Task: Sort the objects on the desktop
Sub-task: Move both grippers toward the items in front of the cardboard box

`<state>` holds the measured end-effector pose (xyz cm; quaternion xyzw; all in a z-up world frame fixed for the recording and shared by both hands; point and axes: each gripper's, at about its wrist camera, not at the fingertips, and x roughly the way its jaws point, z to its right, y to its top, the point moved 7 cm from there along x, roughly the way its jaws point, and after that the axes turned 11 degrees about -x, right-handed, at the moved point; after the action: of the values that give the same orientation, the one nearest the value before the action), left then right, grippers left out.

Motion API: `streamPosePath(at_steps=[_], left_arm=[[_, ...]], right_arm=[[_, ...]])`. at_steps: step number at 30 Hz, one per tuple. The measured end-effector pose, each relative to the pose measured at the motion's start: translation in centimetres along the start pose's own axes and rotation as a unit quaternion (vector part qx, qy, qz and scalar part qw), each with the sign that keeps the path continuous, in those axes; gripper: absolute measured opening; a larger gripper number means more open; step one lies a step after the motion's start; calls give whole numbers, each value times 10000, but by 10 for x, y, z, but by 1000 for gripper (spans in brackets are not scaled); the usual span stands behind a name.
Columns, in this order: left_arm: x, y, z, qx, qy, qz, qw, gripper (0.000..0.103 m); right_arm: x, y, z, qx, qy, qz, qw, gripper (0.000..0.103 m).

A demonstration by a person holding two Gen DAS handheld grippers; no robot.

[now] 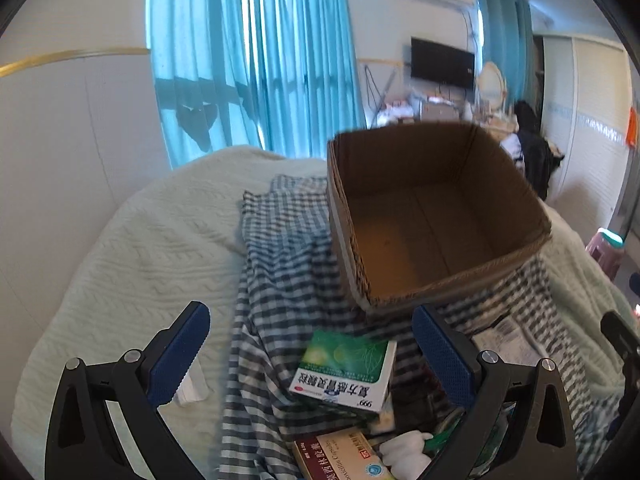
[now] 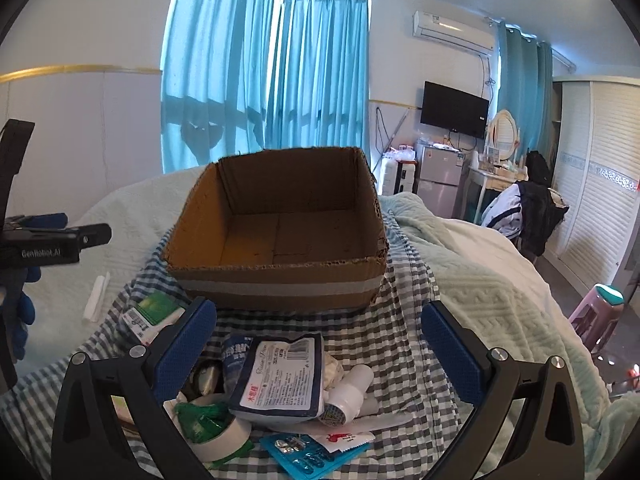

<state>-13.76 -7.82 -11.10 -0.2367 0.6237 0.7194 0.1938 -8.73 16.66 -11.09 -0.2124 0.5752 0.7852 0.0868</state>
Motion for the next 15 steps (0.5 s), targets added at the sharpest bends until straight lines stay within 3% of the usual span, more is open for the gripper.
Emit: streamPosePath(at_steps=[5,11,15], left_arm=[[17,-13,1,83,-63,-205,9997,103],[34,-26,5,122,-327,-500,9981,103],[53,-38,3,69,-315,-777,9965,103]], right_arm=[[16,-10,-3,2,68,-76,9999,103],[36,-25,-10,134,258,-542,9981,103],[45,-33,-15,67,252,-777,9966,103]])
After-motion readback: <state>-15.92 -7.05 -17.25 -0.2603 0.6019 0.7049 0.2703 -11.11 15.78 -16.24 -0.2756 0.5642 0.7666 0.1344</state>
